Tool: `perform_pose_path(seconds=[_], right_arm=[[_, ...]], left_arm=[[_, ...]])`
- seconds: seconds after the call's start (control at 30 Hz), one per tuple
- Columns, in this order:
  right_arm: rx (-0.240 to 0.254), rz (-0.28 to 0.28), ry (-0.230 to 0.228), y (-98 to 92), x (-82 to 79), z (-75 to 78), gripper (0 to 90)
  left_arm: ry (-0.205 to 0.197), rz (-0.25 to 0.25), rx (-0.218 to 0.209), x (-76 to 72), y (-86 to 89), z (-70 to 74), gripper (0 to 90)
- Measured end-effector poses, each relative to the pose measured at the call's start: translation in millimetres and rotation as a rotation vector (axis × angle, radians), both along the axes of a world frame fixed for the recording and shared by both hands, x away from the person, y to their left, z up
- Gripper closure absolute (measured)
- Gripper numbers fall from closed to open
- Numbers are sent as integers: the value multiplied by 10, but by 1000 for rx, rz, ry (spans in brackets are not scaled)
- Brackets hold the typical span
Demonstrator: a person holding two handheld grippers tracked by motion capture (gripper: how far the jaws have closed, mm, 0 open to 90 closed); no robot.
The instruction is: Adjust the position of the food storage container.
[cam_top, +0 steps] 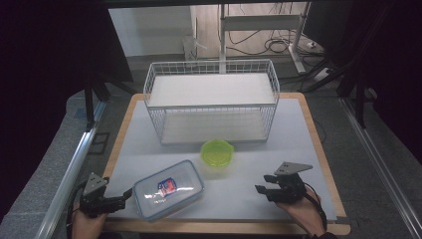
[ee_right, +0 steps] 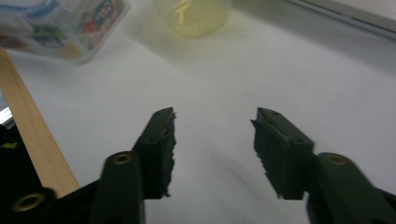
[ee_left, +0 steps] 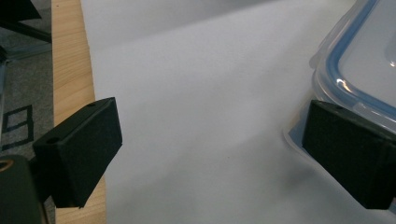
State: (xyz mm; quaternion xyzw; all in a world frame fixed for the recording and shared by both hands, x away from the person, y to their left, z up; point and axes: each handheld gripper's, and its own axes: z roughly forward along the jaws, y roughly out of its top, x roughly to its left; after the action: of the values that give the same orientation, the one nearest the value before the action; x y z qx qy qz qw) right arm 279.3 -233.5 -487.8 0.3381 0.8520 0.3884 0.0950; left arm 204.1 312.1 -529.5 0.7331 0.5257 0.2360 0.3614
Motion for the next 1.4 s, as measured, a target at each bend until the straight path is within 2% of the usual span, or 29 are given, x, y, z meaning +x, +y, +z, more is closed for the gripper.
perform_pose_path(seconds=[0.07,0.1,0.13,0.17,0.2,0.27,0.4,0.9,1.07,1.3,1.4], right_arm=[[7,10,6,48,23,55,639],[7,10,6,48,23,55,639],[-9,24,-8,106,42,100,705],[-9,24,-8,106,42,100,705],[-21,43,-23,165,70,133,757],[-23,52,-26,187,86,144,777],[-39,85,-40,308,185,200,895],[-35,150,-60,862,641,329,900],[-30,159,-79,1104,791,390,900],[-11,169,-81,1439,975,424,900],[-24,187,-95,1576,1018,439,900]], left_arm=[[-1,1,-1,-1,1,2,51],[-3,0,-4,-2,2,1,51],[-3,-1,-6,-2,3,1,51],[-2,-2,-5,-3,2,2,51],[-2,-2,-2,-3,-1,2,51],[-2,-2,0,-4,-4,3,51],[-6,-2,-4,-7,0,5,53],[-14,-4,-16,-10,9,6,55],[-13,-8,-20,-10,12,2,54],[-13,-11,-25,-10,16,2,54],[-12,-12,-26,-9,18,0,54]])
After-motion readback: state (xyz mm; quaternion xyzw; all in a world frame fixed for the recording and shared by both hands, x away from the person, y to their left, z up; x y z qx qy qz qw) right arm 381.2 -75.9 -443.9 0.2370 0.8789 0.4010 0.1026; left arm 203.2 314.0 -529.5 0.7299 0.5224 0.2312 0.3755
